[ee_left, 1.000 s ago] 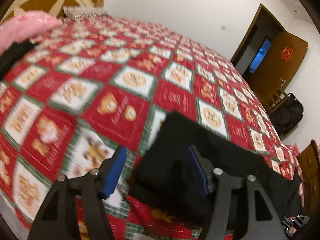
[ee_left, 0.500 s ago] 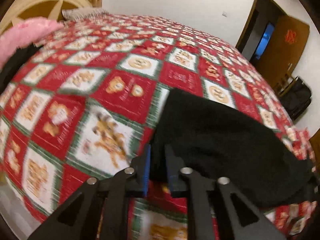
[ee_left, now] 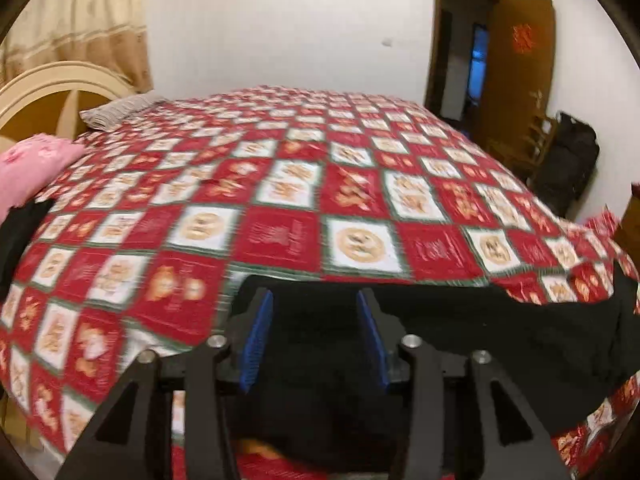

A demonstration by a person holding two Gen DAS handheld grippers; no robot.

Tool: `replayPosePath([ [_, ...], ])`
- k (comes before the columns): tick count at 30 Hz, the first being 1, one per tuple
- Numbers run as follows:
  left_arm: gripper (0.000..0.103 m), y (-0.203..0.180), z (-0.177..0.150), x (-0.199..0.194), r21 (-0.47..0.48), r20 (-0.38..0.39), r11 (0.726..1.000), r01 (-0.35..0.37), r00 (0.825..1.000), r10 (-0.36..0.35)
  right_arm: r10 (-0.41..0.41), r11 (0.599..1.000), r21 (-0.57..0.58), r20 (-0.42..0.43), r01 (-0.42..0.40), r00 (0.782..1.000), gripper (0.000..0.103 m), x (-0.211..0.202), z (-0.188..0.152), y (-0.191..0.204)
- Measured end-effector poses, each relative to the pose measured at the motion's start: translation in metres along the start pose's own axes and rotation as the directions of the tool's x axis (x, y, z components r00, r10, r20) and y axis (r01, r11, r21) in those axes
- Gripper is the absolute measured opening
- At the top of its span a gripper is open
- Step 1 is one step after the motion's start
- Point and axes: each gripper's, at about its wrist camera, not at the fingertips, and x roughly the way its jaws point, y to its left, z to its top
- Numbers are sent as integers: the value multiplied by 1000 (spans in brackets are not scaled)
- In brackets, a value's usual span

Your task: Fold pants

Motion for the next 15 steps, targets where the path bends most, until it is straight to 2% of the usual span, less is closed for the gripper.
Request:
replayPosePath([
  [2, 51, -8, -5, 16, -8, -55, 999, 39, 998, -39, -139, 980, 152, 46, 131, 989, 58, -18, 6, -46],
  [4, 51, -11, -12, 32, -17, -108, 999, 43, 993, -45, -242, 932, 294, 72, 211, 968, 58, -33, 12, -93],
  [5, 51, -10, -19, 40, -25, -136, 999, 31, 990, -34, -291, 901, 349, 49, 256, 955, 58, -35, 19, -116],
  [6, 51, -8, -24, 47, -37, -161, 999, 22, 987, -28, -319, 879, 380, 18, 289, 948, 58, -31, 26, -133],
  [7, 52, -7, -28, 46, -43, -145, 999, 21, 989, -27, -327, 862, 405, -16, 305, 945, 58, -23, 32, -150],
  [10, 56, -17, -31, 41, -12, -128, 1000, 2, 992, -3, -333, 843, 410, -109, 347, 937, 58, 18, 50, -175],
  [12, 57, -19, -31, 40, -8, -130, 1000, -7, 992, 6, -373, 812, 414, -173, 411, 912, 58, 44, 57, -188],
  [14, 58, -19, -32, 40, -11, -133, 1000, -12, 991, 10, -450, 747, 423, -247, 513, 858, 58, 64, 54, -201],
  [15, 58, -19, -31, 41, -11, -137, 1000, -13, 991, 11, -464, 731, 423, -267, 535, 845, 58, 68, 51, -202],
])
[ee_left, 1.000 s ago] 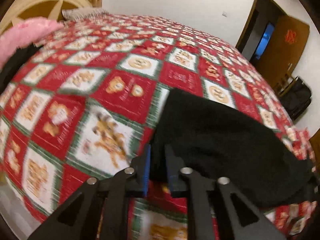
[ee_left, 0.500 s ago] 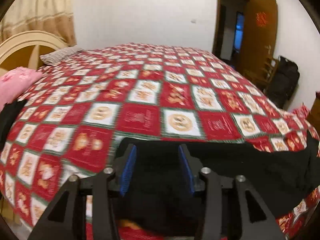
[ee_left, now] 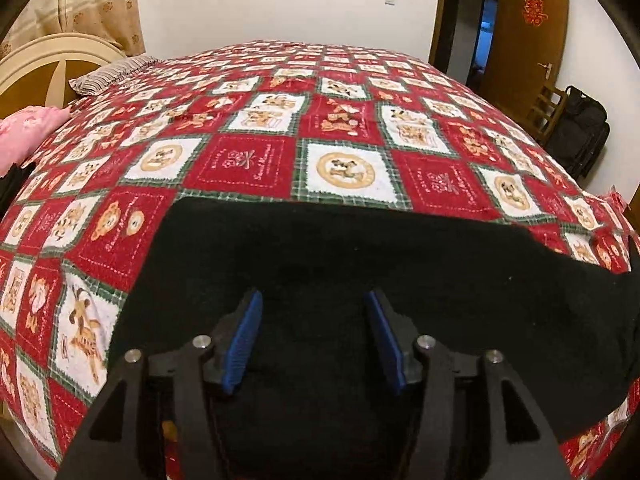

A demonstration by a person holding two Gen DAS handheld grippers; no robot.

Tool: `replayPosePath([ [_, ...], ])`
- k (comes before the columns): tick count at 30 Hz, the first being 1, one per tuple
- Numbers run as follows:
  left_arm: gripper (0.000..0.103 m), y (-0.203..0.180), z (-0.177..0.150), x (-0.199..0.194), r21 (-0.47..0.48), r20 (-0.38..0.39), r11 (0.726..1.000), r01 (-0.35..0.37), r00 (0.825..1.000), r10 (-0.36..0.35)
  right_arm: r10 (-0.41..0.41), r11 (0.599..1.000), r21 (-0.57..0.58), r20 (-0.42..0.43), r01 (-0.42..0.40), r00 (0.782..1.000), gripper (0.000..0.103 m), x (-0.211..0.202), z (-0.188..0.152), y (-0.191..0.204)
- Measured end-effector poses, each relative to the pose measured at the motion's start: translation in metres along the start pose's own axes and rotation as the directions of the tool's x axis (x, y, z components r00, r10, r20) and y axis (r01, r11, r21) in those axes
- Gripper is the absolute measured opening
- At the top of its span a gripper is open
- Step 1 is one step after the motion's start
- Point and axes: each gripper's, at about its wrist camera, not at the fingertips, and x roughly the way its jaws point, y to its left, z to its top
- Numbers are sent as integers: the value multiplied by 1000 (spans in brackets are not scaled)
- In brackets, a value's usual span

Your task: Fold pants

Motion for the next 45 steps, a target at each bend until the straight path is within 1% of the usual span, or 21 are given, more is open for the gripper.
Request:
replayPosePath([
  [2, 58, 1, 1, 2, -3, -5, 1000, 3, 1000, -3, -33, 999, 0, -27, 33, 999, 58, 11, -4, -2],
  [4, 60, 0, 2, 4, 2, -6, 1000, 0, 1000, 0, -74, 996, -43, 0, 74, 997, 58, 11, -9, 1],
  [6, 61, -2, 2, 5, 7, -9, 1000, -10, 1000, 10, -60, 997, -54, 4, 60, 998, 39, 10, -12, -3],
  [7, 61, -3, 2, 5, 6, -11, 1000, -12, 1000, 12, -55, 997, -61, 5, 55, 998, 12, 8, -13, -7],
  [8, 62, -3, 3, 5, 3, -13, 1000, -13, 1000, 13, -23, 998, -55, -3, 23, 1000, 4, 7, -13, -13],
  [10, 62, -2, 3, 5, -1, -14, 1000, -10, 1000, 10, 66, 998, 8, -15, -66, 998, 4, 1, -14, -31],
  [13, 62, -2, 3, 5, 3, -14, 1000, -11, 1000, 11, 169, 982, 73, 61, -173, 984, 3, -28, -26, -60],
  [16, 62, -2, 3, 6, -3, -17, 1000, -7, 1000, 7, 251, 954, 128, 161, -273, 954, 3, -61, -47, -89],
  [19, 62, -2, 4, 6, -3, -20, 1000, -4, 1000, 4, 305, 917, 178, 265, -357, 915, 3, -93, -78, -121],
  [21, 62, -2, 4, 6, -2, -20, 1000, -3, 1000, 3, 312, 894, 225, 311, -389, 898, 3, -105, -101, -143],
  [22, 62, -2, 4, 6, -2, -20, 1000, -3, 1000, 3, 304, 882, 262, 321, -392, 897, 2, -107, -114, -155],
  [25, 62, -2, 4, 6, -1, -20, 1000, -3, 1000, 3, 271, 854, 358, 315, -378, 910, 2, -102, -146, -182],
  [28, 62, -2, 4, 7, 1, -21, 1000, 1, 1000, -1, 262, 842, 400, 283, -361, 923, 2, -97, -167, -196],
  [32, 63, -2, 6, 8, 1, -25, 1000, 3, 1000, -3, 223, 827, 450, 288, -337, 931, 3, -107, -177, -212],
  [34, 63, -2, 6, 8, -1, -27, 1000, 4, 1000, -4, 199, 816, 472, 314, -335, 928, 3, -118, -175, -222],
  [36, 63, -2, 6, 8, 0, -27, 1000, 3, 1000, -3, 172, 822, 466, 342, -326, 924, 3, -132, -171, -232],
  [37, 63, -2, 6, 8, 2, -29, 1000, 4, 1000, -4, 158, 831, 459, 347, -315, 924, 4, -138, -168, -235],
  [39, 63, -1, 9, 8, 2, -36, 1000, 13, 999, -13, 150, 836, 458, 342, -304, 928, 18, -145, -165, -239],
  [40, 63, -1, 9, 7, -1, -38, 1000, 16, 999, -16, 146, 835, 462, 336, -299, 930, 46, -147, -165, -241],
  [41, 63, 0, 10, 6, -5, -39, 1000, 20, 999, -20, 142, 836, 463, 335, -294, 931, 67, -147, -165, -241],
  [45, 64, -5, 12, -1, -1, -32, 999, 32, 999, -32, 98, 841, 470, 356, -268, 929, 68, -146, -168, -242],
])
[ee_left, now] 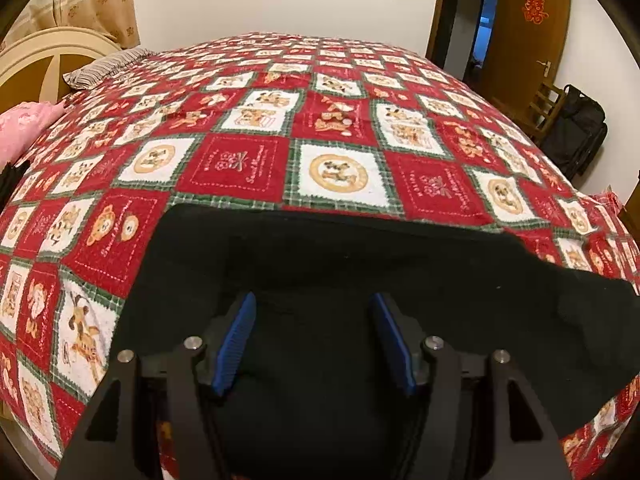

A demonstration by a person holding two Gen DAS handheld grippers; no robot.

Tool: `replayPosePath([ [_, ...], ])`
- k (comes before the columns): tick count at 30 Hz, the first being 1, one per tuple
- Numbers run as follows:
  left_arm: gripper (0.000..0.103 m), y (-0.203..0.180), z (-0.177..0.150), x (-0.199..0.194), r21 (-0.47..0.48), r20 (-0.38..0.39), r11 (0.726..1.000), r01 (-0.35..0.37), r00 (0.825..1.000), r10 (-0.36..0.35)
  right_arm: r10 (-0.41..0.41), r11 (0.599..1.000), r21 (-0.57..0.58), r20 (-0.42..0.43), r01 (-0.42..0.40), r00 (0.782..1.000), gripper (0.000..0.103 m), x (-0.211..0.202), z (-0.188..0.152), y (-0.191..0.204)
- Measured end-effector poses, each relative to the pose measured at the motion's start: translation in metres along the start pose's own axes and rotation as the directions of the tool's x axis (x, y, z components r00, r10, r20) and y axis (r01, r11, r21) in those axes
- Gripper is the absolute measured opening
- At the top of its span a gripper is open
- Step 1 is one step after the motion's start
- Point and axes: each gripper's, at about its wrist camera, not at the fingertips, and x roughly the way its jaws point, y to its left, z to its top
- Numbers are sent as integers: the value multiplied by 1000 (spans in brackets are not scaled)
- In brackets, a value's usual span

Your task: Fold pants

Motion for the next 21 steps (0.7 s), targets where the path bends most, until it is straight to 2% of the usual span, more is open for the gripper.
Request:
replayPosePath([
  [5, 64, -22, 2, -14, 70, 25, 997, 41, 999, -43, -15, 999, -30, 3, 15, 1000, 66, 19, 19, 2],
  [9, 64, -55, 3, -28, 160, 47, 982, 101, 993, -110, -47, 999, 15, -140, 50, 989, 66, 53, 30, -4],
  [12, 64, -83, 1, -33, 226, 32, 962, 154, 986, -166, 17, 996, 85, -197, 0, 980, 66, 65, 26, -4],
  [15, 64, -105, -3, -35, 274, 22, 946, 174, 982, -187, -51, 990, 116, -217, 78, 975, 66, 64, 27, 0],
  [17, 64, -119, -4, -37, 293, 5, 935, 199, 978, -210, -67, 972, 207, -213, 111, 975, 66, 54, 25, -9],
  [21, 64, -137, -6, -47, 316, 6, 915, 251, 964, -266, -8, 970, 238, -205, 58, 979, 66, 37, 9, -14],
])
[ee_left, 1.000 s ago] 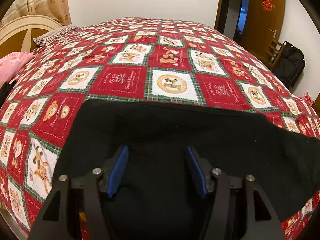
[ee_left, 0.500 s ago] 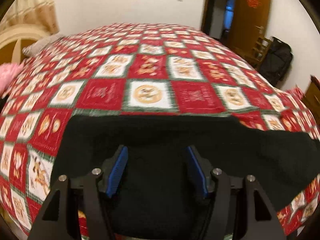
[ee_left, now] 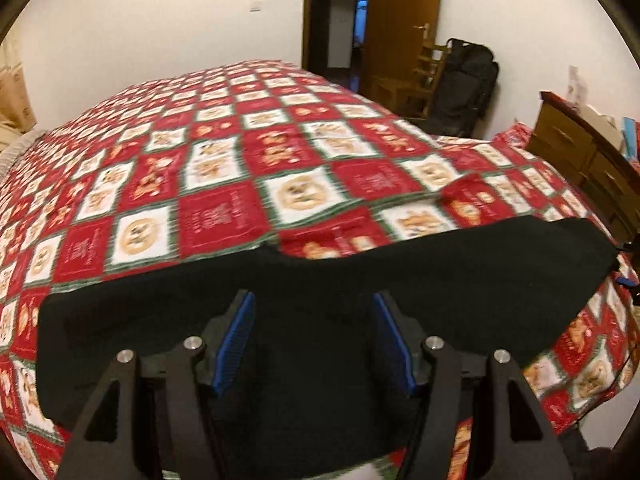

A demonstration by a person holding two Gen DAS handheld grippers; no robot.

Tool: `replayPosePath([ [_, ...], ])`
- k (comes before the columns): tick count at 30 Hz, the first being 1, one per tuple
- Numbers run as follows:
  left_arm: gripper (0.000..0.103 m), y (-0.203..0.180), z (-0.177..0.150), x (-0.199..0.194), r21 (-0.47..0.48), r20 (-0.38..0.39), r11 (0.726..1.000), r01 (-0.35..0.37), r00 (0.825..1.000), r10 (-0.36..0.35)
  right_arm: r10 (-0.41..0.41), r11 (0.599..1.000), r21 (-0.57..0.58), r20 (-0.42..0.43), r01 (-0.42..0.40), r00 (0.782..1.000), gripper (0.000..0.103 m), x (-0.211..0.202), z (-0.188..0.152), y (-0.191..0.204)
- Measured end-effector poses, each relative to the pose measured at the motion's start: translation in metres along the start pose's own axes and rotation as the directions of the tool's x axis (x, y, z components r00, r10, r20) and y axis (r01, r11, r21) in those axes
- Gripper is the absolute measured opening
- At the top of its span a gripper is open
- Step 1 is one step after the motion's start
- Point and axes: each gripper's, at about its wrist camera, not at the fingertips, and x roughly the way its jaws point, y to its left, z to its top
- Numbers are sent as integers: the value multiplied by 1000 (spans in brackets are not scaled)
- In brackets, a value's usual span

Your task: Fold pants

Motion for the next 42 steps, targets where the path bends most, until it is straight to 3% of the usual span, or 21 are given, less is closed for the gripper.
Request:
replayPosePath([
  [4, 64, -15, 2, 6, 29, -10, 999, 24, 1000, -24, 11, 999, -53, 20, -10, 1000, 65, 11, 3, 7],
  [7, 64, -22, 4, 10, 31, -21, 999, 27, 999, -27, -33, 992, -116, 46, 38, 998, 61, 25, 16, 23],
  [10, 64, -23, 6, 9, 2, -21, 999, 44, 999, -44, -57, 981, -185, 24, 60, 998, 9, 46, 25, 40],
  [13, 64, -25, 4, 10, -9, -28, 999, 40, 999, -40, -44, 957, -288, 8, 44, 999, 9, 53, 22, 61],
  [15, 64, -28, 3, 12, 2, -33, 999, 32, 999, -32, 52, 925, -380, 55, -27, 997, 9, 35, 23, 80],
  [19, 64, -35, 1, 18, 16, -45, 1000, 27, 999, -27, 290, 817, -551, 141, -169, 946, 9, -24, 24, 97],
  [21, 64, -39, -1, 21, 25, -50, 999, 33, 998, -32, 319, 803, -564, 131, -193, 939, 9, -32, 33, 86],
  [24, 64, -47, -5, 29, 43, -69, 998, 37, 997, -34, 180, 861, -492, 59, -128, 982, 9, -3, 45, 49],
  [26, 64, -50, -7, 36, 52, -85, 998, 29, 996, -25, 101, 896, -435, 1, -91, 995, 9, 22, 46, 22],
  [30, 64, -57, -11, 43, 86, -96, 996, 9, 995, -1, 109, 918, -382, -4, -103, 994, 12, 35, 41, 1],
  [33, 64, -59, -13, 44, 101, -96, 995, 3, 995, 7, 128, 946, -299, -16, -127, 992, 29, 32, 49, -10],
  [35, 64, -58, -12, 44, 93, -98, 996, 7, 995, 2, 119, 967, -231, 26, -110, 993, 48, 20, 51, -18],
  [37, 64, -57, -11, 43, 82, -99, 997, 12, 995, -4, 68, 978, -208, 154, -35, 986, 49, -2, 49, -22],
  [39, 64, -57, -8, 43, 80, -97, 997, 10, 995, -3, -6, 972, -223, 283, 71, 959, 49, -25, 44, -19],
  [40, 64, -59, -6, 42, 84, -90, 996, 10, 996, -2, -38, 953, -270, 343, 137, 939, 49, -35, 39, -10],
  [42, 64, -65, -2, 40, 96, -75, 995, 18, 997, -11, -13, 904, -397, 350, 161, 937, 39, -41, 34, 9],
])
